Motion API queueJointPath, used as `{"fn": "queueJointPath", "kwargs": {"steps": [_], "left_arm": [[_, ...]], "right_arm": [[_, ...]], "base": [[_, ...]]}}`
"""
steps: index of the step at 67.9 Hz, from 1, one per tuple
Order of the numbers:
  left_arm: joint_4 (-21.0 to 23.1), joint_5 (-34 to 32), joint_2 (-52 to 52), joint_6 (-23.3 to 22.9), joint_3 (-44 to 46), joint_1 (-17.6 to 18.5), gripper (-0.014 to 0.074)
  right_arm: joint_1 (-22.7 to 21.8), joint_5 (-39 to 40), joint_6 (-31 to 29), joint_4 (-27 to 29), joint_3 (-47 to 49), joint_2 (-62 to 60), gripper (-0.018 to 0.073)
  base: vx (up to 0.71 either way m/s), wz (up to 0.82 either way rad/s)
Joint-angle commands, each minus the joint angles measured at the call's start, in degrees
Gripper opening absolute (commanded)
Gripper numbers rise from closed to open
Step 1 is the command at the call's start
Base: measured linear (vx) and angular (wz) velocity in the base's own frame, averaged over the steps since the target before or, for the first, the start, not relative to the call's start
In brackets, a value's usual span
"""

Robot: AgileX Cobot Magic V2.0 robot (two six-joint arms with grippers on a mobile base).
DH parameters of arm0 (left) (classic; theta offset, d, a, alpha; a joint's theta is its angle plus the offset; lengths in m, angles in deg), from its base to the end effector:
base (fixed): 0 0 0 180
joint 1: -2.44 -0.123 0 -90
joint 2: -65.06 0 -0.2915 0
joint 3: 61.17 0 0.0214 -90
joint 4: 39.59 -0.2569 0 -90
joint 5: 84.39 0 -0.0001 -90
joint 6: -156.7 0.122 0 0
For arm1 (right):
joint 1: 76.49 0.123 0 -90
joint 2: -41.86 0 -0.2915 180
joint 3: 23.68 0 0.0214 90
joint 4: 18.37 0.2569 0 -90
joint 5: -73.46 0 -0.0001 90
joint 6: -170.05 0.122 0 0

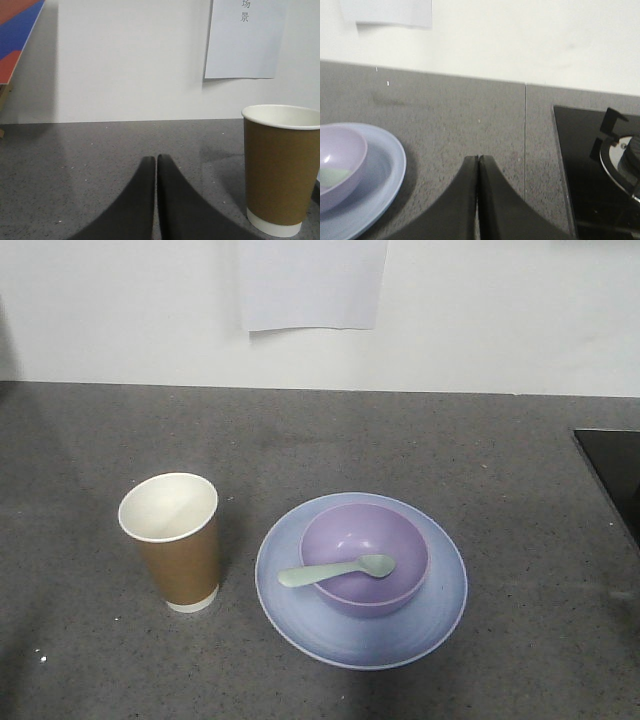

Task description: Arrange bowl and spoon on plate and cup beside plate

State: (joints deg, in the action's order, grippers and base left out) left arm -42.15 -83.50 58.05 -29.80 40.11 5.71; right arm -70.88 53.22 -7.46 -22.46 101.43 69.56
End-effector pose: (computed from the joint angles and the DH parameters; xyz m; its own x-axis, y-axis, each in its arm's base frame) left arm 0.0869 -0.0049 0.2061 0.0549 -0.0720 -0.9959 0.0603 0.9958 -0.0686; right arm 0.1126 0.0080 0.2858 -0.2184 -0.0451 -0.9748 -0.0789 0.9965 -0.0284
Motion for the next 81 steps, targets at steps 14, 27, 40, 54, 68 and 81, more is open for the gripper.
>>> {"fn": "queueJointPath", "kwargs": {"steps": [14,27,40,54,68,81], "left_arm": [[0.40,-4.49,0.82,-0.11,1.00,-0.04,-0.0006],[0.40,-4.49,0.82,-0.11,1.00,-0.04,-0.0006],[0.40,-4.49,0.82,-0.11,1.00,-0.04,-0.0006],[0.40,-4.49,0.82,-0.11,1.00,-0.04,-0.0006],[0.40,-4.49,0.82,-0.11,1.00,-0.04,-0.0006],[0.40,-4.49,0.82,-0.11,1.00,-0.04,-0.0006]], "right_arm": [[-4.70,21.86,-0.28,0.19,-13.70,-11.33,-0.0011],[-4.68,22.65,-0.35,2.60,-20.39,-19.40,-0.0011],[-4.68,25.26,-0.04,2.94,-24.70,-21.27,-0.0011],[-4.68,27.69,-0.01,2.69,-24.66,-21.27,-0.0011],[-4.68,27.78,0.07,2.86,-24.66,-21.27,-0.0011],[-4.68,27.78,0.02,2.86,-24.66,-21.25,-0.0011]], "base": [[0.00,0.00],[0.00,0.00],[0.00,0.00],[0.00,0.00],[0.00,0.00],[0.00,0.00]]}}
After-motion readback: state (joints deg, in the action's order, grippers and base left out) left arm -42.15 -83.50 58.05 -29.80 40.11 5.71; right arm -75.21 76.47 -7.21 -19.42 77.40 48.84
